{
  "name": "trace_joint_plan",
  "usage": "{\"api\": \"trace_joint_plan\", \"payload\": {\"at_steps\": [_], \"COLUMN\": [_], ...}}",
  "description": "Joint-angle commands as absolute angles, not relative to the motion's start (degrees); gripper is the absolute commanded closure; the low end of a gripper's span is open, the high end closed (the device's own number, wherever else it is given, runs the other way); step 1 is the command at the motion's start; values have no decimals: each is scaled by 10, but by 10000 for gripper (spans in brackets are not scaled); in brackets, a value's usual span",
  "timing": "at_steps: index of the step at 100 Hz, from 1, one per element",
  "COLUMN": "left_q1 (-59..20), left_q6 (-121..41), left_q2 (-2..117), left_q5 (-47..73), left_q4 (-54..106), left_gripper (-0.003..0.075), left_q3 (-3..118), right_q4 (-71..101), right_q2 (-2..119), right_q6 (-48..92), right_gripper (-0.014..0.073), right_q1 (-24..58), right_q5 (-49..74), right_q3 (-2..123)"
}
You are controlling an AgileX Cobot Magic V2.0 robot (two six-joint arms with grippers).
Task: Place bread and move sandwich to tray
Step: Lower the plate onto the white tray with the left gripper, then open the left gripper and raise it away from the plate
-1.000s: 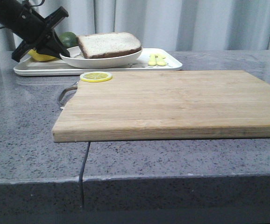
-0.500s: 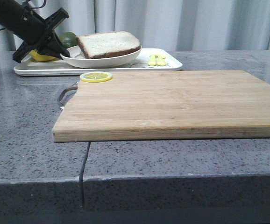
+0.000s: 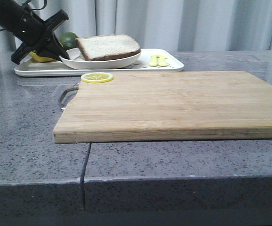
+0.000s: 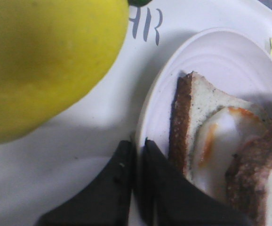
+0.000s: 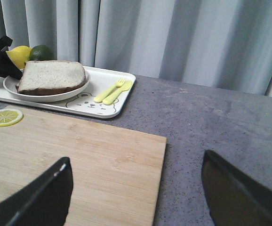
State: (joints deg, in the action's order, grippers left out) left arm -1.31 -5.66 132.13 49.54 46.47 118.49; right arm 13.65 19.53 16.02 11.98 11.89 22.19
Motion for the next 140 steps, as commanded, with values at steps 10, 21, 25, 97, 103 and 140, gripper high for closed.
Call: {"api": "trace_joint_plan", "payload": {"at_steps": [10, 21, 25, 97, 103, 140], "left_q1": [-16, -16, -16, 18, 20, 20], "left_q6": [-49, -49, -49, -35, -35, -53], "left_q2": [1280, 1280, 1280, 1214, 1194, 1014], "left_q5": [483, 488, 490, 570, 582, 589], "left_q4": [505, 509, 511, 473, 441, 275], "left_gripper": [737, 705, 678, 397, 397, 398], "left_q3": [1209, 1209, 1209, 1209, 1209, 1198], "right_q4": [138, 138, 138, 138, 138, 138], "right_q2": [199, 199, 199, 199, 199, 199], "right_q6": [160, 160, 160, 160, 160, 160], "right_gripper": [30, 30, 30, 30, 30, 30], "right_q1": [116, 116, 116, 116, 116, 116], "right_q5": [73, 73, 73, 73, 73, 73], "right_q3": [236, 236, 236, 236, 236, 236]}}
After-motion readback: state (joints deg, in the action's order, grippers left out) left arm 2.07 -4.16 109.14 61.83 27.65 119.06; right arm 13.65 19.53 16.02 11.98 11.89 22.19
